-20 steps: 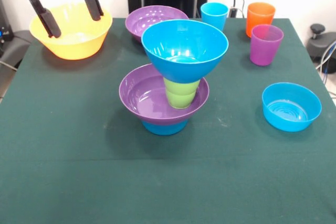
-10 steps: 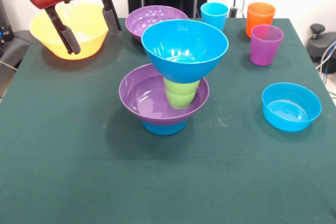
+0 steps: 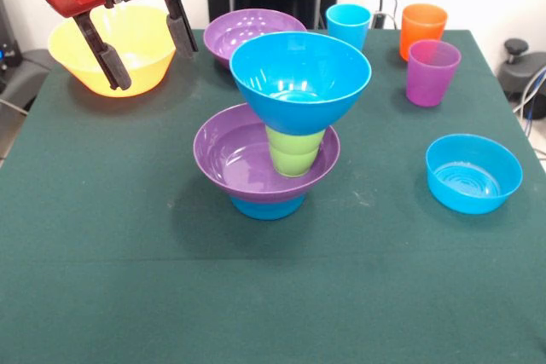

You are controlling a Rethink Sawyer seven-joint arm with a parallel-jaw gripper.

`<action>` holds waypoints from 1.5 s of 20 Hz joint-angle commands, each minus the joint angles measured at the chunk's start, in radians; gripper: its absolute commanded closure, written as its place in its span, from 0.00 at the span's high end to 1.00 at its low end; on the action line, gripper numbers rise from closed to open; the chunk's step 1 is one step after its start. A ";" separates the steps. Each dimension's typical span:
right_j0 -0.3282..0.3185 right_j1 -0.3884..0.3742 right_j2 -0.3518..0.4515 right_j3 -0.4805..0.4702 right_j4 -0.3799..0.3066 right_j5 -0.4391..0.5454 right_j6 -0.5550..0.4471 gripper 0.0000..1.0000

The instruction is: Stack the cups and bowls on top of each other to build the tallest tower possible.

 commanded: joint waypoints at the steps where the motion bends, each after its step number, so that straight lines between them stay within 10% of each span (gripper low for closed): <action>1: 0.023 0.037 -0.064 -0.021 -0.036 -0.034 -0.158 1.00; 30: 0.082 0.007 -0.077 0.030 0.006 -0.158 0.047 1.00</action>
